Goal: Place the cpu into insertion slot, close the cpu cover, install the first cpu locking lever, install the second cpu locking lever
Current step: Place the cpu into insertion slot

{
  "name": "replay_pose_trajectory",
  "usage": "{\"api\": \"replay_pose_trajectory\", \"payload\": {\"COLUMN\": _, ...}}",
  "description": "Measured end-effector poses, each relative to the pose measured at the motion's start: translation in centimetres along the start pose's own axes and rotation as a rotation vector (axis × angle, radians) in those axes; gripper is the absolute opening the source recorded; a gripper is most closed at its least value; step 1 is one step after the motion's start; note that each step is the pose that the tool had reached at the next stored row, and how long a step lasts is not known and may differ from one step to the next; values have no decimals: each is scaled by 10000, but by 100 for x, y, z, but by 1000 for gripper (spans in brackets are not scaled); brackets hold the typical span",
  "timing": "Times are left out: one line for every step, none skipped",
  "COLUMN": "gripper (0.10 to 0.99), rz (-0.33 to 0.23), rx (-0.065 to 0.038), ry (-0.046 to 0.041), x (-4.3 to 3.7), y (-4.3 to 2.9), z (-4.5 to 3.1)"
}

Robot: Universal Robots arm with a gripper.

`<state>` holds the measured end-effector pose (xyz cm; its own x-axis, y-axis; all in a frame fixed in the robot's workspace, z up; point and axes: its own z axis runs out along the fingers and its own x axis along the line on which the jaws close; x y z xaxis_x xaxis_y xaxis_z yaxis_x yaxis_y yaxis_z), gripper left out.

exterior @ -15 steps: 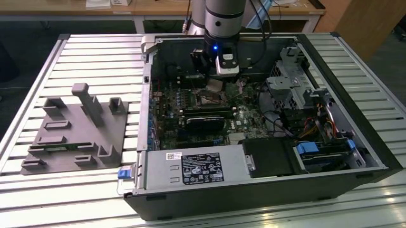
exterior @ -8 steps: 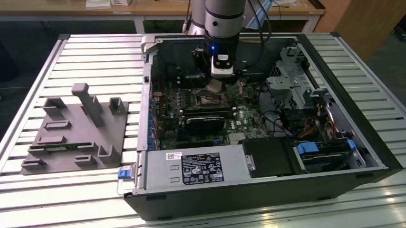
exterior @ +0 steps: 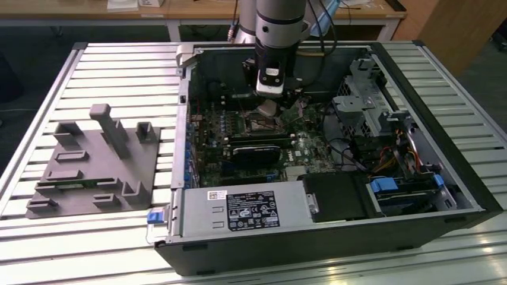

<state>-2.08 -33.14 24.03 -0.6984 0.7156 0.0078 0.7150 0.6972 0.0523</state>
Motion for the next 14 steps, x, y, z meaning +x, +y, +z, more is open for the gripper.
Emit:
{"api": "replay_pose_trajectory", "payload": {"gripper": 537, "rz": 189, "rx": -1, "ry": -10, "x": 0, "y": 0, "z": 2}}
{"api": "replay_pose_trajectory", "payload": {"gripper": 537, "rz": 370, "rx": -2, "ry": -20, "x": 0, "y": 0, "z": 4}}
{"api": "replay_pose_trajectory", "payload": {"gripper": 537, "rz": 549, "rx": -3, "ry": -30, "x": 0, "y": 0, "z": 5}}
{"api": "replay_pose_trajectory", "payload": {"gripper": 537, "rz": 729, "rx": -5, "ry": -40, "x": 0, "y": 0, "z": 7}}
{"api": "replay_pose_trajectory", "payload": {"gripper": 537, "rz": 908, "rx": -5, "ry": -50, "x": 0, "y": -1, "z": 9}}
{"api": "replay_pose_trajectory", "payload": {"gripper": 537, "rz": 1088, "rx": -7, "ry": -59, "x": 0, "y": 0, "z": 11}}
{"api": "replay_pose_trajectory", "payload": {"gripper": 537, "rz": 1268, "rx": -8, "ry": -69, "x": 0, "y": -1, "z": 12}}
{"api": "replay_pose_trajectory", "payload": {"gripper": 537, "rz": 1446, "rx": -8, "ry": -80, "x": 0, "y": -1, "z": 14}}
{"api": "replay_pose_trajectory", "payload": {"gripper": 537, "rz": 1644, "rx": -10, "ry": -90, "x": 0, "y": -1, "z": 16}}
{"api": "replay_pose_trajectory", "payload": {"gripper": 537, "rz": 1822, "rx": -11, "ry": -100, "x": 0, "y": -1, "z": 18}}
{"api": "replay_pose_trajectory", "payload": {"gripper": 537, "rz": 2002, "rx": -13, "ry": -110, "x": 0, "y": -1, "z": 20}}
{"api": "replay_pose_trajectory", "payload": {"gripper": 537, "rz": 2181, "rx": -14, "ry": -119, "x": 0, "y": -1, "z": 21}}
{"api": "replay_pose_trajectory", "payload": {"gripper": 537, "rz": 2361, "rx": -15, "ry": -129, "x": 0, "y": -1, "z": 23}}
{"api": "replay_pose_trajectory", "payload": {"gripper": 537, "rz": 2541, "rx": -16, "ry": -139, "x": 0, "y": -1, "z": 25}}
